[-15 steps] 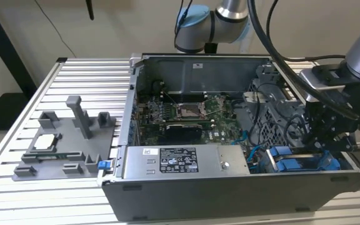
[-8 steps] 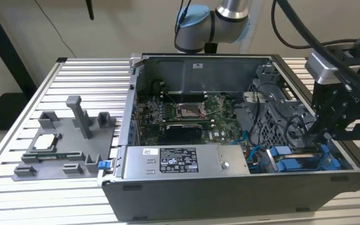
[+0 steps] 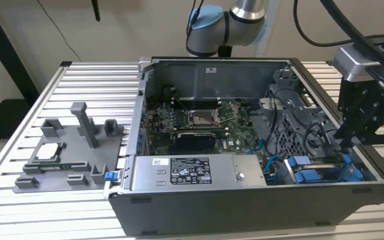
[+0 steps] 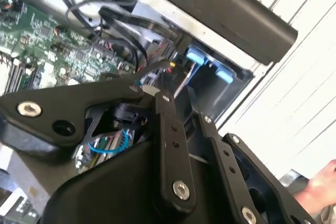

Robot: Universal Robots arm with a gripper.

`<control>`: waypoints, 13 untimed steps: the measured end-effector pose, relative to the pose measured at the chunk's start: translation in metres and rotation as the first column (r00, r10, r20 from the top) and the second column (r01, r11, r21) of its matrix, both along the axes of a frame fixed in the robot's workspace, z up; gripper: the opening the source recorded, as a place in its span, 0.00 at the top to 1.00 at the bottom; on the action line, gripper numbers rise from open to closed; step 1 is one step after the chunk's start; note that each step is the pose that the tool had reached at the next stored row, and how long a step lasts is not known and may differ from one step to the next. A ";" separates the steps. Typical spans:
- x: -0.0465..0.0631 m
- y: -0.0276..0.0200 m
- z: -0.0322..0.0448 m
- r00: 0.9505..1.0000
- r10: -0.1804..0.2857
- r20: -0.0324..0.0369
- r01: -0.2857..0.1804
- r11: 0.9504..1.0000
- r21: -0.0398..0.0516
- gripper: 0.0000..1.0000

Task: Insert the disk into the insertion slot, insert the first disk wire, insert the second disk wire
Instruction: 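Insert the first disk wire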

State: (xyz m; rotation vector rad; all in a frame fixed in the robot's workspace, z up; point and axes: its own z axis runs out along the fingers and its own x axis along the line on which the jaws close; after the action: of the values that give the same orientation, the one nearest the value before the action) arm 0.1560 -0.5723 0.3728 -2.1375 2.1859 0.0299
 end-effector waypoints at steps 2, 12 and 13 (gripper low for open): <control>0.009 0.0000 -0.0001 1.000 0.000 -0.003 0.000 1.000 0.000 0.00; 0.026 0.0001 -0.0017 1.000 -0.001 -0.010 0.001 1.000 0.028 0.00; 0.027 0.0000 -0.0019 1.000 -0.001 -0.010 0.001 0.999 0.040 0.00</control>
State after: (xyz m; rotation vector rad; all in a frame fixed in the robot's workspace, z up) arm 0.1832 -0.5723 0.3709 -2.1198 2.1730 0.0841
